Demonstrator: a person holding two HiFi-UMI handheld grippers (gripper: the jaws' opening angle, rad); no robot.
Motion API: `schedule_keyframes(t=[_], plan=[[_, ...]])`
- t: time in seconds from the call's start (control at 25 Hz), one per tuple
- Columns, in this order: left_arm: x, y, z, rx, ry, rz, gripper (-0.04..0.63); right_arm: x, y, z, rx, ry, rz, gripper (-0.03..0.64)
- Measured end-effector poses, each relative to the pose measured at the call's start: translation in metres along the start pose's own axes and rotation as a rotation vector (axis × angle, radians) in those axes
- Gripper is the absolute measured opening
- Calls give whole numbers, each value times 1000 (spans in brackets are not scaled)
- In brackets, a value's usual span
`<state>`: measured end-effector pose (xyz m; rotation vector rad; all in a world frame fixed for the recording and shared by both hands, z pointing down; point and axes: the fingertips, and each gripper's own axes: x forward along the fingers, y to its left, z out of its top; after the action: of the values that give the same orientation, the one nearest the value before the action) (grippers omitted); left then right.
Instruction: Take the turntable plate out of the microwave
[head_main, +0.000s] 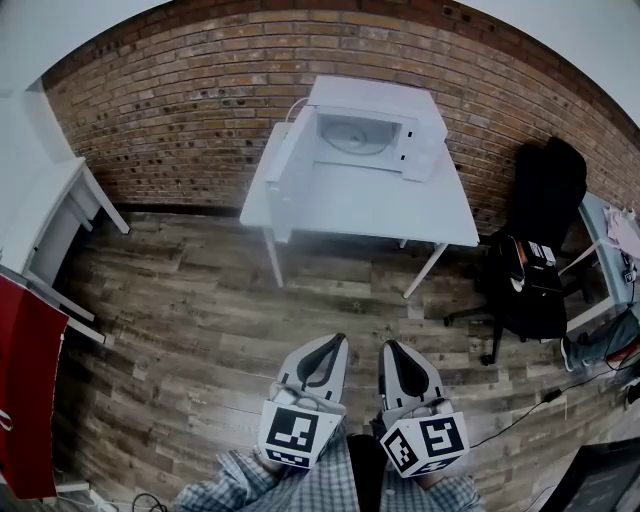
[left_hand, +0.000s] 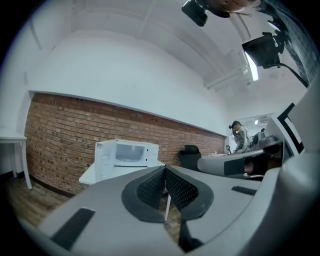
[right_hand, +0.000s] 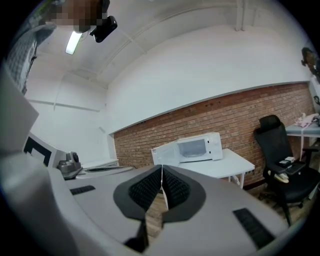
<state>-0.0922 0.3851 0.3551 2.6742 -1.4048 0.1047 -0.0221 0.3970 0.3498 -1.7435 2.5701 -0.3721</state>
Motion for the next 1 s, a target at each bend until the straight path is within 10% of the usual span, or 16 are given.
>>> schedule_keyframes(t=[0.52,1.0], plan=[[-8,41,-17,-30,38,20,9,3,-3,-18,22,22,-108,18],[104,44,-22,-66,52,12,11,76,-92,-11,43,38,-83,18]])
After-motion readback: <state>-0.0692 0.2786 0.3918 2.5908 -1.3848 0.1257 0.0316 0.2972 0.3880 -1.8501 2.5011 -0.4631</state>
